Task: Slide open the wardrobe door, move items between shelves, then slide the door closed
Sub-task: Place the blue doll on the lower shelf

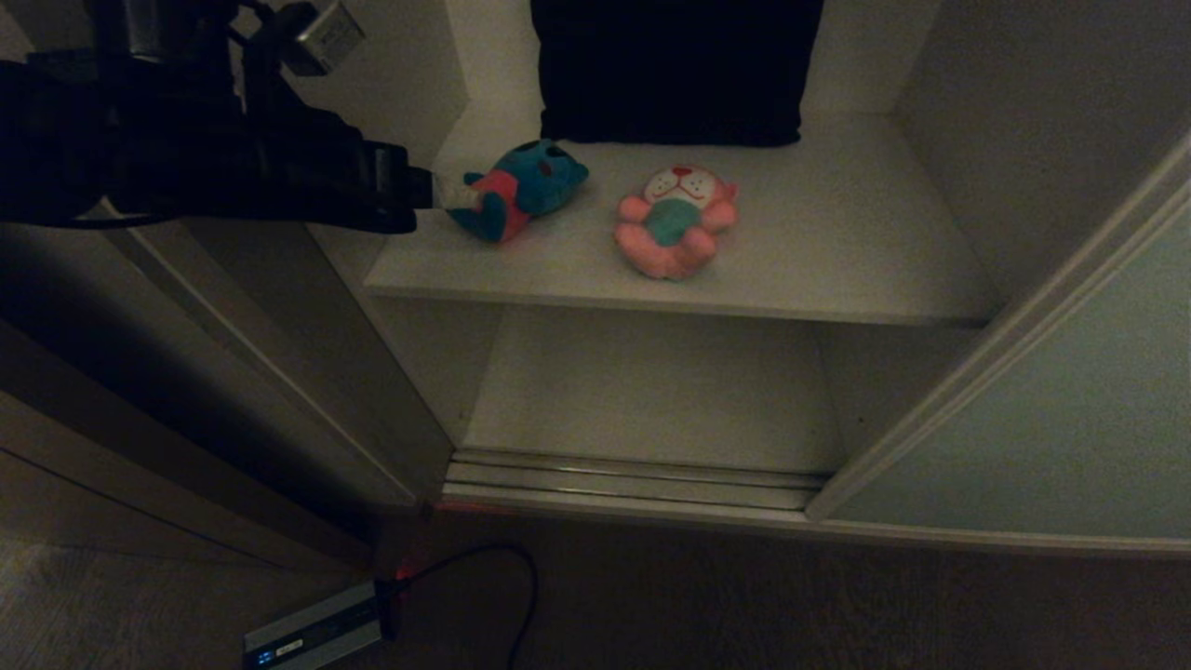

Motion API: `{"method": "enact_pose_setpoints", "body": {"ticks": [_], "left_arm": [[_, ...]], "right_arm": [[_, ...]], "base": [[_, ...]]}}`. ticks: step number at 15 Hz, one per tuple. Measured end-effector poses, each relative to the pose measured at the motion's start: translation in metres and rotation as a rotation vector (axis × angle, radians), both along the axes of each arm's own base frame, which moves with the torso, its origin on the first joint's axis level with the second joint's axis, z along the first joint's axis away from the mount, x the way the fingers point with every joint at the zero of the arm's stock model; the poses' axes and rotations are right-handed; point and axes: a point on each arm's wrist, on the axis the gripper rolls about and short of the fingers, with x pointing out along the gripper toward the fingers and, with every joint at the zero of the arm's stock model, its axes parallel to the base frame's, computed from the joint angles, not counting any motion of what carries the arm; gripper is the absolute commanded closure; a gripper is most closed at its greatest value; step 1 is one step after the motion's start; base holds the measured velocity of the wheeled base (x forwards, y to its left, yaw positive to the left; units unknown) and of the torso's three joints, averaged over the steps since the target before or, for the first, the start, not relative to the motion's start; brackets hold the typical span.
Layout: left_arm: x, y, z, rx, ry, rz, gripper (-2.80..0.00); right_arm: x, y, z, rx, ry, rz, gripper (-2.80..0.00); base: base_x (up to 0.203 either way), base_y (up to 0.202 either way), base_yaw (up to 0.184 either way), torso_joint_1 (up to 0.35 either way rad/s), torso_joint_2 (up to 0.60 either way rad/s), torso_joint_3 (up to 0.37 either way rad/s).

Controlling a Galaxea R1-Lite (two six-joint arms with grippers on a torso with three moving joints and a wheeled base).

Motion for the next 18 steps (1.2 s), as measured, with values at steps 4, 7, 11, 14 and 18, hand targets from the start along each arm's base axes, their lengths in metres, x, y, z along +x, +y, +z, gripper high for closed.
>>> {"method": "enact_pose_setpoints", "body": {"ticks": [4,7,11,14,18], "left_arm": [[0.041,-0.011,0.001,0.013,-0.085,0.082,-2.8],[0.062,-0.015,-0.004,0.121,-0.228,0.149,-2.8],[0.082,-0.019,-0.034,0.209,-0.166,0.164,-2.8],[0.091,-0.024,-0.046,0.162,-0.114,0.159,-2.8],[0.097,-0.037,-0.052,0.116,-0.113,0.142,-2.8]], "right_arm": [[0.0,0.0,0.0,0.0,0.0,0.0,0.0],[0.0,0.0,0.0,0.0,0.0,0.0,0.0],[0.0,0.0,0.0,0.0,0.0,0.0,0.0],[0.0,0.0,0.0,0.0,0.0,0.0,0.0],[0.0,0.0,0.0,0.0,0.0,-0.001,0.0]], "base": [[0.0,0.0,0.0,0.0,0.0,0.0],[0.0,0.0,0.0,0.0,0.0,0.0],[0.0,0.0,0.0,0.0,0.0,0.0],[0.0,0.0,0.0,0.0,0.0,0.0],[0.0,0.0,0.0,0.0,0.0,0.0]]}}
